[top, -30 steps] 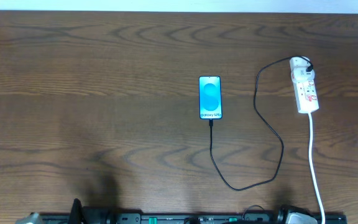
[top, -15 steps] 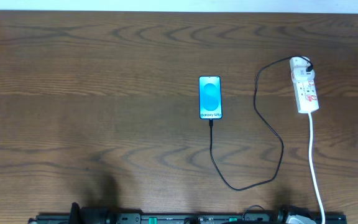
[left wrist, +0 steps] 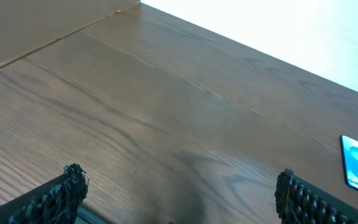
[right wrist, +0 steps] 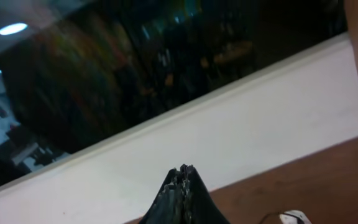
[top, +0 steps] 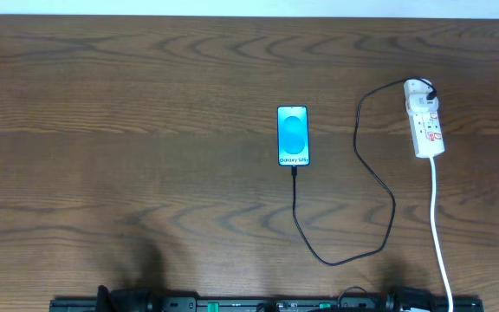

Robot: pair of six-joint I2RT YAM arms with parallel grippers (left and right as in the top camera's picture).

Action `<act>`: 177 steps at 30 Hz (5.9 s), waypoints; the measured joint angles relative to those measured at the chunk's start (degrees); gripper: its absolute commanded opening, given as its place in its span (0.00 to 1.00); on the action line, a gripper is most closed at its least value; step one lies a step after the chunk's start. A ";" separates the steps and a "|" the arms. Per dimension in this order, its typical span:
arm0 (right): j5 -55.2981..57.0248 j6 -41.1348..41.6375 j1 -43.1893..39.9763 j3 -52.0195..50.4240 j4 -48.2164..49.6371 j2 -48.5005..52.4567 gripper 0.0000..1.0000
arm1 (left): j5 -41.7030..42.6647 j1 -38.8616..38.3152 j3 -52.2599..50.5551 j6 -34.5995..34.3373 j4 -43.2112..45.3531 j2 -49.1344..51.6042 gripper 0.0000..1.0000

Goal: Plug charger to phone and switch on socket

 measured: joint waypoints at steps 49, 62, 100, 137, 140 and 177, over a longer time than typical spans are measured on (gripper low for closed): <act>-1.20 0.00 0.96 -0.50 2.03 -10.49 0.01 | 2.97 0.70 -63.14 -6.60 79.67 -0.11 0.98; -2.82 -0.04 0.96 -0.50 1.86 -10.49 0.02 | 8.76 0.72 -63.60 1.03 80.30 0.59 0.98; -3.32 -0.17 0.96 -0.50 0.70 -10.49 0.03 | 9.73 0.70 -63.67 2.99 80.32 0.11 0.98; -4.39 1.62 0.96 -0.50 4.22 -10.49 0.06 | 13.68 0.70 -63.91 8.66 80.67 0.11 0.98; -5.09 2.16 0.96 -0.50 4.24 -10.49 0.07 | 13.84 0.70 -63.91 11.43 80.70 0.11 0.98; -9.46 1.07 2.51 -19.45 21.75 -46.12 0.18 | 14.21 0.70 -63.91 14.78 80.72 0.11 0.98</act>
